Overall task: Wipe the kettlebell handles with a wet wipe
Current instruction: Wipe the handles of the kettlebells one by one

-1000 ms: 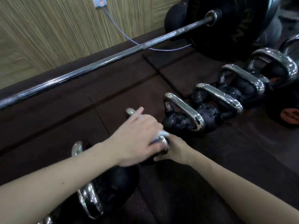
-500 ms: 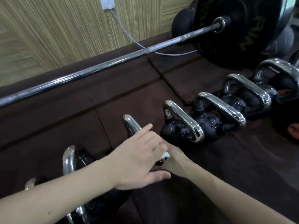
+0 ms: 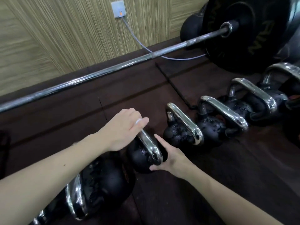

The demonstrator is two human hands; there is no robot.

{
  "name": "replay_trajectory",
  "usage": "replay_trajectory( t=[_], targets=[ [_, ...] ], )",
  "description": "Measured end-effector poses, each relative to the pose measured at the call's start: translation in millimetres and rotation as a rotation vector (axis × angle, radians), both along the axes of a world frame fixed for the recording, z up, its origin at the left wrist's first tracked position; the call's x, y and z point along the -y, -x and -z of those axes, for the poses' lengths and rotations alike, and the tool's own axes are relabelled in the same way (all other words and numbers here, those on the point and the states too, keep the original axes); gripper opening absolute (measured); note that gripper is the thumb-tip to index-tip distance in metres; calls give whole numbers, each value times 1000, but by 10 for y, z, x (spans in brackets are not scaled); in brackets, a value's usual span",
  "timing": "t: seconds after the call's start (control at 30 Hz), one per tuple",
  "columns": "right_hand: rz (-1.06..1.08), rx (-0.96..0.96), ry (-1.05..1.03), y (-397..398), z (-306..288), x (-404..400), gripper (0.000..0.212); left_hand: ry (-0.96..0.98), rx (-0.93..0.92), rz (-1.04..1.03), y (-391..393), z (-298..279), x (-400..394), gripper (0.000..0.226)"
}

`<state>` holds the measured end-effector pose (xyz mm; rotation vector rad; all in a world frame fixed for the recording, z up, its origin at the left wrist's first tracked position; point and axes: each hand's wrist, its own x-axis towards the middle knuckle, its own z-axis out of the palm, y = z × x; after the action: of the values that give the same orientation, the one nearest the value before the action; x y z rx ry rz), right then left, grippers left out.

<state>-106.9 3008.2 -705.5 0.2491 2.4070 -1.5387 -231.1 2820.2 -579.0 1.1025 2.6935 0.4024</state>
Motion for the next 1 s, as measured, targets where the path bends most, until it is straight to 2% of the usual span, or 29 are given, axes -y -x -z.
replay_trajectory(
  t=[0.13, 0.23, 0.33, 0.5, 0.57, 0.7, 0.77, 0.87, 0.93, 1.0],
  targets=[
    [1, -45, 20, -20, 19, -13, 121, 203, -212, 301, -506, -90, -79, 65],
    [13, -37, 43, -21, 20, -21, 115, 215, -268, 463, -800, -62, -131, 63],
    [17, -15, 72, -4, 36, -28, 115, 168, -345, 537, -658, 14, -74, 56],
    [-3, -53, 47, -15, 73, -29, 122, 66, -209, 332, -94, -3, 107, 41],
    [-2, -65, 59, -37, 59, -37, 120, -27, -88, 229, 45, -1, 72, 40],
    [-7, -66, 73, -181, 61, -134, 101, -109, 163, -84, 267, 16, -66, 47],
    [60, -50, 40, -291, 65, -250, 82, -105, 160, -152, 349, 6, -138, 50],
    [166, -63, -130, -443, 71, -504, 45, -166, 108, -197, 480, -56, -283, 49],
    [289, -132, -190, -507, 56, -705, 40, -259, 48, -229, 559, -128, -447, 48],
    [390, -180, -203, -539, 57, -882, 43, -343, -43, -236, 600, -185, -673, 47]
  ],
)
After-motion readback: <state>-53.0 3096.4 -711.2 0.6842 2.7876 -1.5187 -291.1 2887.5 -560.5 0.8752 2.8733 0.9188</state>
